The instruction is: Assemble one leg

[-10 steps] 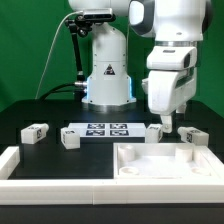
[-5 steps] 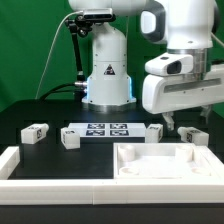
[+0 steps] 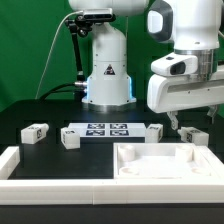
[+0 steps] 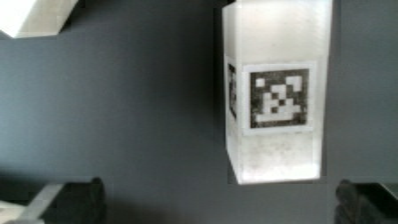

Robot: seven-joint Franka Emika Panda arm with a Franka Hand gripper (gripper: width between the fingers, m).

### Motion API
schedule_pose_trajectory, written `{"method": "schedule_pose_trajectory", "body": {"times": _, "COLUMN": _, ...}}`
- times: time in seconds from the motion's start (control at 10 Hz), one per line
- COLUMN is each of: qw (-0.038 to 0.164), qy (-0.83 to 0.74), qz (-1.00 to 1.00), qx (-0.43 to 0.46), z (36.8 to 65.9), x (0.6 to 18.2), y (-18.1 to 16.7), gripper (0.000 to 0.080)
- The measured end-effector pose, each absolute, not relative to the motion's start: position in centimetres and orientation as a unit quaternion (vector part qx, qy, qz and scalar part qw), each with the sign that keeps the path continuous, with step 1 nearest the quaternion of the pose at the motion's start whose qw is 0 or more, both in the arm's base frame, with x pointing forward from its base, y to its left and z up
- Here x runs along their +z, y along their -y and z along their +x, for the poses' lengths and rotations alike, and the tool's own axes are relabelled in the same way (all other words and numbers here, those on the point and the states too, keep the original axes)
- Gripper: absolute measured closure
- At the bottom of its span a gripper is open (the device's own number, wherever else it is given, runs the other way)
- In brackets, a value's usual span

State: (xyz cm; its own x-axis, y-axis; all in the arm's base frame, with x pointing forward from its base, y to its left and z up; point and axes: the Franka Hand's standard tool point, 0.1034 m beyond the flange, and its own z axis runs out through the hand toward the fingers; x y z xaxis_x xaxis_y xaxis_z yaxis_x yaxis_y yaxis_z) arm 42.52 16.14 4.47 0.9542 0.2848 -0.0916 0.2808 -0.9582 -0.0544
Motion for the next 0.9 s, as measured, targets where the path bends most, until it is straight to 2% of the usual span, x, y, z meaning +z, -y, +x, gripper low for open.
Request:
{"method": "schedule_pose_trajectory", "body": {"times": 0.2, "qw": 0.002, "qy": 0.135, "qz": -0.983, "qx": 0.122, "z": 41.8, "x": 4.7, "y": -17.4, "gripper": 0.0150}}
{"method": "schedule_pose_trajectory", "body": {"times": 0.5, "qw": -0.027, "qy": 0.133, "qz": -0.951, "qx": 0.277, "z": 40.5, "x": 4.1, "y": -17.3, "gripper": 0.0150}}
{"method": "schedule_pose_trajectory", "body": {"times": 0.9, "qw": -0.043, "qy": 0.125, "qz": -0.900, "qx": 0.416, "z": 40.2, "x": 2.2, "y": -17.0, "gripper": 0.0150}}
